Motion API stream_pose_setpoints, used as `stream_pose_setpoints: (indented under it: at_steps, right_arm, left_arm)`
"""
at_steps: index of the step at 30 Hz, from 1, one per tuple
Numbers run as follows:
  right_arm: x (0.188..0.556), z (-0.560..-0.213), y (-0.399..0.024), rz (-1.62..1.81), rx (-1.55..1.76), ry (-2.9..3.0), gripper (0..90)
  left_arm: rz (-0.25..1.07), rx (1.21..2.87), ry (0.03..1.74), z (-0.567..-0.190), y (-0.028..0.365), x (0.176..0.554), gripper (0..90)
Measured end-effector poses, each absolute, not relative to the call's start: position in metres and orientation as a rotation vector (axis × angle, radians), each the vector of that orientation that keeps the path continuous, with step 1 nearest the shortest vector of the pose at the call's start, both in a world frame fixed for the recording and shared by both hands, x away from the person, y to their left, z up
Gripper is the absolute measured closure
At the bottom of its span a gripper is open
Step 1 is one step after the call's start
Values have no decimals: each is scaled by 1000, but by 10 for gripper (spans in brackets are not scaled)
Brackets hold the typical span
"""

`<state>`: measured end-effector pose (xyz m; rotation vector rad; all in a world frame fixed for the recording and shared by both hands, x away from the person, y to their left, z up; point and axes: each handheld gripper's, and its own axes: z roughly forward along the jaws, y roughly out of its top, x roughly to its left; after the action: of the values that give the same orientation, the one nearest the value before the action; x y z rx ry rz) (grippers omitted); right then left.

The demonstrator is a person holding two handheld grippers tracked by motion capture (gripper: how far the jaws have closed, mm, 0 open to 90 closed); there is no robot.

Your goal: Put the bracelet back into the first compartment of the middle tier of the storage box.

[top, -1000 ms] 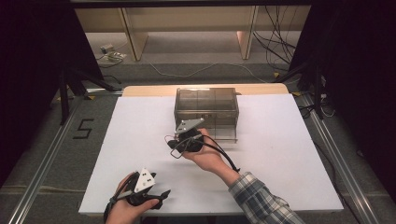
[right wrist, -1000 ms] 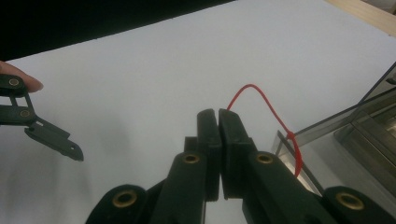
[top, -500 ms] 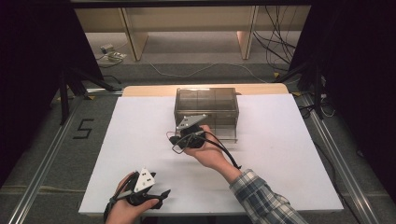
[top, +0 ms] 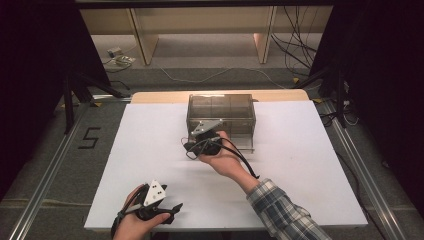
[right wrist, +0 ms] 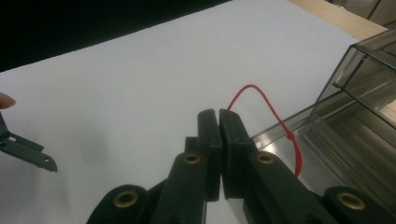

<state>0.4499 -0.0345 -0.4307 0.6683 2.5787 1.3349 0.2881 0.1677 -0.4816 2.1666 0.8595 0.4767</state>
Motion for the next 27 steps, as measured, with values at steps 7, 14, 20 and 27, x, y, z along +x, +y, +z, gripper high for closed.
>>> stream_pose_setpoints:
  at_steps: [7, 14, 20, 27]
  right_arm:
    - [454, -429, -36, 1330, 686, 2572, 886]
    - [459, -431, -38, 1321, 704, 2572, 886]
    - [462, -432, -40, 1312, 727, 2571, 886]
    - [468, -433, -43, 1304, 749, 2566, 886]
  left_arm:
    - [476, 2166, 859, -481, 168, 288, 214]
    - [476, 2166, 859, -481, 168, 288, 214]
    - [476, 2165, 859, -481, 168, 288, 215]
    - [475, 2167, 859, -481, 167, 288, 214]
